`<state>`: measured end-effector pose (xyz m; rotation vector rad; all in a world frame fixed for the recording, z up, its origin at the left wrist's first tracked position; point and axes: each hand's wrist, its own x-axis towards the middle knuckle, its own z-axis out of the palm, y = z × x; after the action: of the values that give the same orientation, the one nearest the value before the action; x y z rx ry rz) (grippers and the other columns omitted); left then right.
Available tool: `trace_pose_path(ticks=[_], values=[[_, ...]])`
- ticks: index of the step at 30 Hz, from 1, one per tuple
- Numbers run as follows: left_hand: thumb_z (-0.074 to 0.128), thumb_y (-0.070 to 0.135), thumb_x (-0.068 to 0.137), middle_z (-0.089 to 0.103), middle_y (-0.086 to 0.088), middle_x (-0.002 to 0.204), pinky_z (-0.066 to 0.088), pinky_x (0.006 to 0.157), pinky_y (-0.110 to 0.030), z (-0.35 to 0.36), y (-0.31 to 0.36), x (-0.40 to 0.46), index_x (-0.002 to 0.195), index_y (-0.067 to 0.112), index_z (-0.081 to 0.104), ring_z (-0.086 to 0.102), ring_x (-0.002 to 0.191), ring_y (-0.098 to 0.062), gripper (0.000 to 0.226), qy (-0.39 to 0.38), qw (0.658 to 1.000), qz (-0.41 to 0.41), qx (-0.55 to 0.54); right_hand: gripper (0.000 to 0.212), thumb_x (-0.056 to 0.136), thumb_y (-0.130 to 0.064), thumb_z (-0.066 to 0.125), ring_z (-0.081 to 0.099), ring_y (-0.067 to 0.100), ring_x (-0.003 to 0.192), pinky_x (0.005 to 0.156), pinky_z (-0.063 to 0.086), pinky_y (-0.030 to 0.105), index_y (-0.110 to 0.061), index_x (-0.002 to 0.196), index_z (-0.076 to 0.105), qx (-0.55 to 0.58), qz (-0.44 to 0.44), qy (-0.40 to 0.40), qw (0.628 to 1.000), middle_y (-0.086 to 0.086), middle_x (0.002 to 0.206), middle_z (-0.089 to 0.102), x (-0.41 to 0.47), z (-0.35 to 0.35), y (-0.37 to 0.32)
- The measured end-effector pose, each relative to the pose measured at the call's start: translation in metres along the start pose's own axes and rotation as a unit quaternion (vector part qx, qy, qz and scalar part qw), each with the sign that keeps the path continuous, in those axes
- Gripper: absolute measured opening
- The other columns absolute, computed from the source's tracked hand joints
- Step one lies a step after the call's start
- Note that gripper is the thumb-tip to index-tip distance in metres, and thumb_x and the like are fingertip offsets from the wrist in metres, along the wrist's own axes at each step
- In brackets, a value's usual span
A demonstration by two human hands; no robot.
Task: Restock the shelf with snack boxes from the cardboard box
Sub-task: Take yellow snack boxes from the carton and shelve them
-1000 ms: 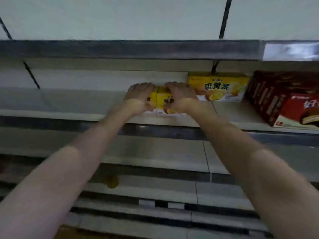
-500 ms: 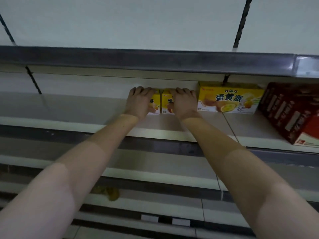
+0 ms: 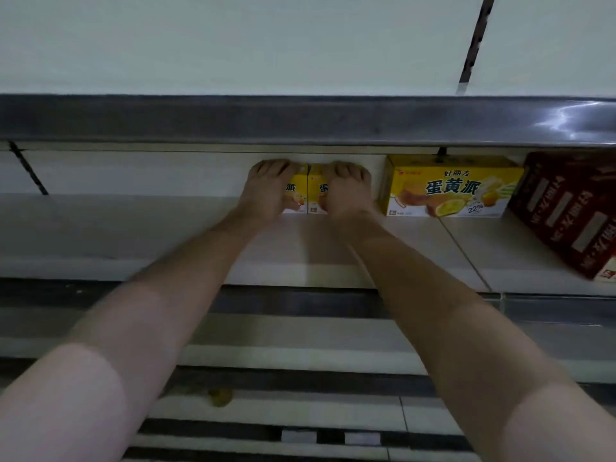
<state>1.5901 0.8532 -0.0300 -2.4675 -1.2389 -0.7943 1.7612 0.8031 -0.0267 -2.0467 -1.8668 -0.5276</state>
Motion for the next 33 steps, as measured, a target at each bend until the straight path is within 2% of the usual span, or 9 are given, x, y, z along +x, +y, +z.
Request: trace_pose_path(ticks=[9, 14, 17, 19, 21, 24, 27, 29, 33], values=[[0.088, 0.041, 0.061, 0.056, -0.010, 0.133, 0.029, 0.105, -0.043, 0.010, -0.009, 0.003, 0.138, 0.017, 0.054, 0.050, 0.123, -0.034, 0.088, 0.011, 1.000, 0.018, 0.009, 0.060, 0.087, -0.017, 0.062, 0.039, 0.034, 0.135, 0.112, 0.026, 0.048, -0.023, 0.144, 0.044, -0.013, 0.009, 0.026, 1.000, 0.009, 0.145, 0.047, 0.004, 0.012, -0.002], [0.082, 0.044, 0.071, 0.047, -0.004, 0.144, 0.020, 0.114, -0.045, -0.001, 0.002, 0.003, 0.144, 0.020, 0.044, 0.041, 0.133, -0.030, 0.086, -0.043, 0.998, 0.009, 0.051, 0.060, 0.088, -0.022, 0.063, 0.035, 0.034, 0.136, 0.113, 0.024, 0.048, -0.019, 0.144, 0.039, -0.002, 0.008, 0.005, 1.000, 0.011, 0.147, 0.042, 0.000, 0.007, -0.004], [0.079, 0.040, 0.077, 0.040, -0.004, 0.149, 0.018, 0.116, -0.048, -0.012, 0.010, 0.004, 0.146, 0.021, 0.038, 0.036, 0.138, -0.029, 0.083, -0.080, 0.994, -0.013, 0.074, 0.070, 0.088, -0.029, 0.067, 0.028, 0.034, 0.141, 0.115, 0.020, 0.048, -0.018, 0.148, 0.032, 0.029, -0.013, -0.023, 0.999, 0.010, 0.154, 0.033, -0.003, -0.003, 0.001], [0.076, 0.031, 0.080, 0.041, -0.007, 0.148, 0.021, 0.115, -0.046, -0.018, 0.013, 0.001, 0.145, 0.020, 0.042, 0.037, 0.136, -0.030, 0.074, -0.069, 0.995, -0.022, 0.074, 0.077, 0.086, -0.029, 0.071, 0.021, 0.032, 0.146, 0.116, 0.017, 0.048, -0.018, 0.150, 0.030, 0.075, -0.019, -0.035, 0.996, 0.009, 0.158, 0.026, -0.005, -0.013, 0.005], [0.071, 0.019, 0.081, 0.046, -0.010, 0.143, 0.027, 0.109, -0.043, -0.025, 0.013, -0.006, 0.141, 0.019, 0.048, 0.040, 0.132, -0.032, 0.064, -0.038, 0.997, -0.021, 0.068, 0.078, 0.083, -0.025, 0.073, 0.020, 0.031, 0.146, 0.115, 0.019, 0.051, -0.018, 0.149, 0.032, 0.097, -0.016, -0.031, 0.995, 0.008, 0.158, 0.026, -0.010, -0.024, 0.006], [0.063, 0.009, 0.082, 0.053, -0.016, 0.132, 0.035, 0.098, -0.042, -0.036, 0.012, -0.017, 0.134, 0.014, 0.055, 0.046, 0.124, -0.035, 0.053, 0.018, 0.998, -0.018, 0.065, 0.065, 0.085, -0.014, 0.066, 0.030, 0.034, 0.139, 0.112, 0.025, 0.053, -0.015, 0.145, 0.040, 0.084, 0.003, 0.016, 0.996, 0.011, 0.150, 0.037, -0.020, -0.040, 0.002], [0.059, 0.008, 0.087, 0.057, -0.016, 0.129, 0.042, 0.091, -0.040, -0.045, 0.016, -0.025, 0.136, 0.014, 0.055, 0.053, 0.114, -0.035, 0.049, -0.008, 0.999, -0.017, 0.044, 0.052, 0.087, -0.010, 0.059, 0.037, 0.037, 0.129, 0.110, 0.025, 0.049, -0.008, 0.137, 0.047, 0.079, 0.028, 0.026, 0.996, 0.019, 0.138, 0.045, -0.036, -0.048, 0.002], [0.059, 0.012, 0.089, 0.058, -0.014, 0.131, 0.044, 0.090, -0.040, -0.048, 0.016, -0.029, 0.133, 0.015, 0.057, 0.055, 0.114, -0.033, 0.045, -0.023, 0.999, -0.024, 0.030, 0.053, 0.088, -0.011, 0.056, 0.038, 0.040, 0.127, 0.113, 0.023, 0.048, -0.004, 0.139, 0.044, 0.059, 0.039, 0.015, 0.997, 0.022, 0.135, 0.045, -0.045, -0.045, 0.002], [0.061, 0.018, 0.092, 0.049, -0.016, 0.129, 0.050, 0.086, -0.047, -0.047, 0.003, -0.037, 0.132, 0.009, 0.050, 0.054, 0.115, -0.036, 0.043, -0.019, 0.989, -0.134, -0.066, 0.065, 0.087, -0.007, 0.057, 0.026, 0.044, 0.138, 0.114, 0.027, 0.047, -0.005, 0.147, 0.031, 0.102, 0.114, -0.015, 0.988, 0.026, 0.145, 0.035, -0.054, -0.037, 0.001]])
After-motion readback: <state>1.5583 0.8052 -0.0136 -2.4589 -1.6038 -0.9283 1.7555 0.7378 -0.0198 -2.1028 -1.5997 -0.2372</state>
